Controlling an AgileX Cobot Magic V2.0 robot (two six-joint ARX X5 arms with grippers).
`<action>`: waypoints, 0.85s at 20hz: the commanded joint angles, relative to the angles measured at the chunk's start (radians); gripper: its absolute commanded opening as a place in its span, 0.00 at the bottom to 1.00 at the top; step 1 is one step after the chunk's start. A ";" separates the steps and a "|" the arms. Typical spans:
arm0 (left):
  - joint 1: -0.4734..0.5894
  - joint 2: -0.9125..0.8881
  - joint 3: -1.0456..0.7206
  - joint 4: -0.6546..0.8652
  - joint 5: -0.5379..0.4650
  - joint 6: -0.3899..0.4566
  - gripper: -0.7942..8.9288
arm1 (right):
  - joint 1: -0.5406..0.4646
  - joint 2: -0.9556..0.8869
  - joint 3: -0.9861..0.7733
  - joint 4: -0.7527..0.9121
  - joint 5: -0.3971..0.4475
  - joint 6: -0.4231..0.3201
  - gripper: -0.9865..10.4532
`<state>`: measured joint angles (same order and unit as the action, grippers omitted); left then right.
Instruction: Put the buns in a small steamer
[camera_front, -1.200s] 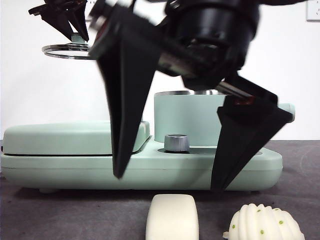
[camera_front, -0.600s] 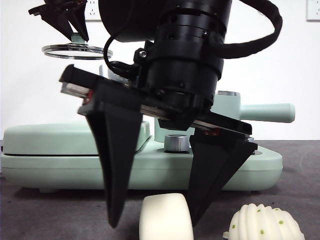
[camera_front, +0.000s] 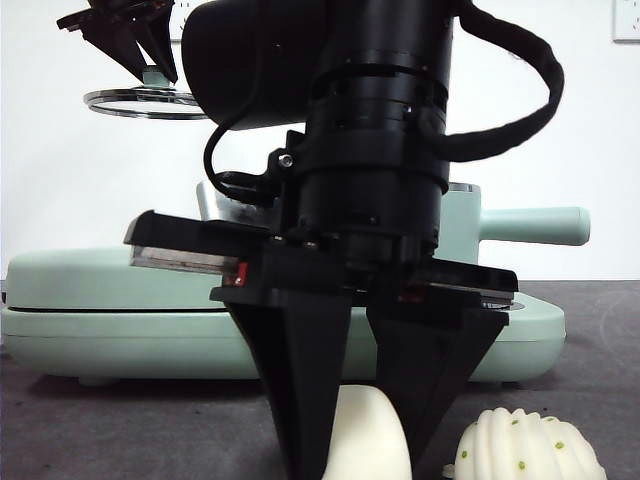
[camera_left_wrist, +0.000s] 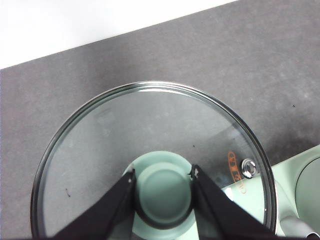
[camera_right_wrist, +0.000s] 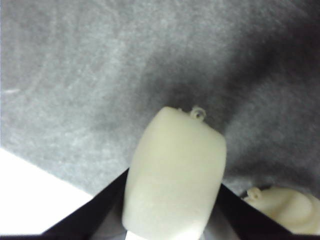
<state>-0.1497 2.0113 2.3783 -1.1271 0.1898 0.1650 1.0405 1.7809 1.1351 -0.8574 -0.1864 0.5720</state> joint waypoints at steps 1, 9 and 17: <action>-0.001 0.009 0.038 0.020 0.009 0.002 0.10 | 0.013 0.023 0.059 -0.042 0.000 -0.034 0.23; -0.001 0.009 0.038 0.020 0.009 0.002 0.10 | -0.100 0.024 0.451 -0.453 0.005 -0.210 0.23; -0.001 0.011 0.037 0.021 0.009 -0.001 0.10 | -0.385 0.164 0.843 -0.550 0.061 -0.375 0.23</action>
<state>-0.1497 2.0113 2.3783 -1.1267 0.1898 0.1650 0.6411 1.9224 1.9507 -1.3422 -0.1249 0.2337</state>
